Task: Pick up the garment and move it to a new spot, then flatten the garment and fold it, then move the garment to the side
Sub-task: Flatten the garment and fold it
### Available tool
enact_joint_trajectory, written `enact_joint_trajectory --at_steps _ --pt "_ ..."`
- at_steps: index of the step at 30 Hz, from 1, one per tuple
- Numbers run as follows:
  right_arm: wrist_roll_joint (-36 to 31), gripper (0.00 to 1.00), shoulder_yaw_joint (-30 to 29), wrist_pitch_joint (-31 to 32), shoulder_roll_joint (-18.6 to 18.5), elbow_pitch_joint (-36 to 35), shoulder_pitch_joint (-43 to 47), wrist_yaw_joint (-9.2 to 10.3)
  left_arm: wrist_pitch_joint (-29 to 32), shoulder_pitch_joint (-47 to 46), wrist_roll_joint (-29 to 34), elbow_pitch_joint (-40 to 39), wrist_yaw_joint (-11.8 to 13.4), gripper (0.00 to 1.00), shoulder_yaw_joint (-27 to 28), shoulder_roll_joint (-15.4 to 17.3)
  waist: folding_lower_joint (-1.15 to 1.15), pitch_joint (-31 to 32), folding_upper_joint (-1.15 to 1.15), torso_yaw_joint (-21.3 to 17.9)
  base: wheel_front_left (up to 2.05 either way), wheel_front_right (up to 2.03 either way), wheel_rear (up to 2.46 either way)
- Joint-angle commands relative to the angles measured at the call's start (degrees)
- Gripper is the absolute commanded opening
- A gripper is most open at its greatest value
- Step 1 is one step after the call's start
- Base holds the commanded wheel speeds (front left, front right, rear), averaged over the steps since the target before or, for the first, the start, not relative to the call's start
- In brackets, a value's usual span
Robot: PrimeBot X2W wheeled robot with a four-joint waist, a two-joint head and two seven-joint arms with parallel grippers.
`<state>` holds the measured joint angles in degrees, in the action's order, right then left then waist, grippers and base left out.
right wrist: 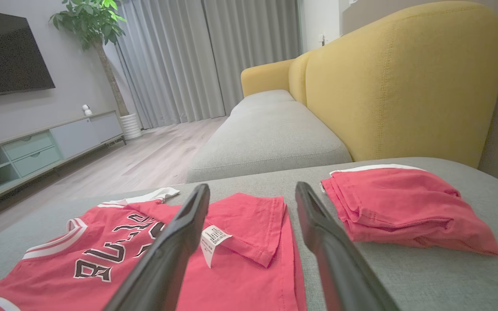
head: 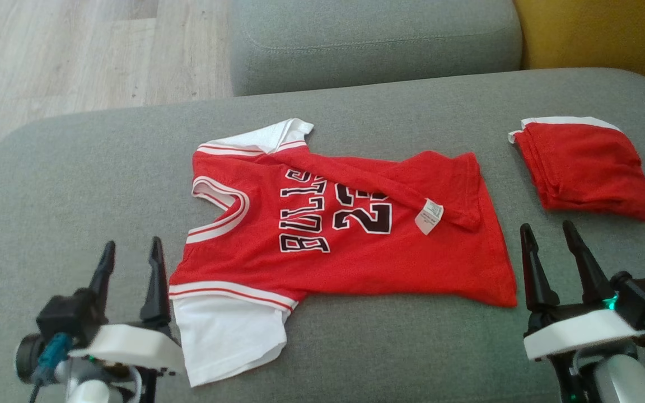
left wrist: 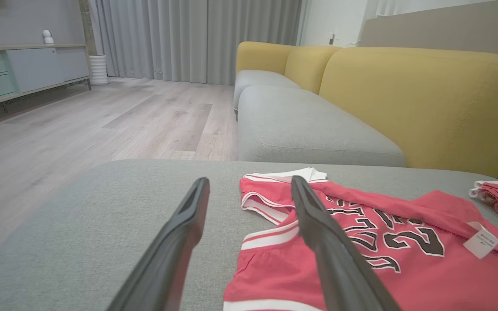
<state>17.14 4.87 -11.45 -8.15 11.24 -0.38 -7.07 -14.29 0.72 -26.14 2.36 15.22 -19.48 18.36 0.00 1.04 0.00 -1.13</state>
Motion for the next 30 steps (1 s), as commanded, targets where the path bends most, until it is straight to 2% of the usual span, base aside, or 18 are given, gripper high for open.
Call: enact_joint_trajectory --at_steps 1,6,12,14,17,21,25,26,27,30 --pt "-0.1 1.00 1.2 -0.8 -1.5 -1.7 -1.4 -0.42 -0.7 -1.8 1.2 -1.5 -0.6 1.00 3.1 0.1 0.00 0.0 0.00 0.0 0.00 0.00 0.00" --pt "0.0 1.00 1.4 -0.7 -1.9 -1.6 -2.2 -0.42 -0.7 -1.3 3.8 -0.4 -3.2 1.00 5.0 -2.3 0.00 -0.1 0.00 -0.1 0.00 0.00 0.00" --pt "-0.3 1.00 0.9 0.4 -1.9 -1.4 -2.2 -0.42 -0.7 -1.0 5.4 0.9 -5.1 1.00 6.9 -4.1 0.00 -0.3 0.00 0.1 0.00 0.00 0.00" --pt "-0.5 1.00 -0.7 2.3 -1.6 -0.3 -1.9 -0.42 -0.7 -1.0 5.8 1.3 -5.7 1.00 7.4 -4.5 0.00 -0.4 0.00 0.1 0.00 0.00 0.00" --pt "-1.4 1.00 -3.1 8.7 -1.5 1.7 -1.6 -0.42 -0.6 -0.7 5.8 2.6 -6.7 1.00 7.6 -4.3 0.00 -0.6 0.00 0.2 0.00 0.00 0.00" --pt "-0.1 1.00 -0.6 18.7 -3.4 2.0 -1.3 -0.42 4.5 -0.4 2.8 3.5 -8.0 1.00 7.7 -3.6 0.00 -1.0 0.00 0.6 0.00 0.00 0.00" --pt "1.2 1.00 0.0 26.9 -4.8 1.5 -0.8 -0.42 15.1 0.6 -0.2 2.5 -8.6 1.00 6.8 -2.3 0.00 -2.0 0.00 1.2 0.00 0.00 0.00" --pt "1.2 1.00 -0.2 28.6 -4.9 1.5 -0.7 -0.42 18.1 0.9 -1.0 2.1 -8.8 1.00 6.2 -2.1 0.00 -2.3 0.00 1.4 0.00 0.00 0.00" --pt "1.2 1.00 -0.2 28.6 -4.9 1.5 -0.7 -0.42 18.1 0.9 -1.0 2.1 -8.8 1.00 6.2 -2.1 0.00 -2.3 0.00 1.4 0.00 0.00 0.00" --pt "1.0 1.00 -1.0 32.2 -4.7 1.4 -1.0 -0.42 26.4 1.7 -3.0 0.7 -8.9 1.00 4.3 -1.8 0.00 -3.3 0.00 1.9 0.00 0.00 0.00"
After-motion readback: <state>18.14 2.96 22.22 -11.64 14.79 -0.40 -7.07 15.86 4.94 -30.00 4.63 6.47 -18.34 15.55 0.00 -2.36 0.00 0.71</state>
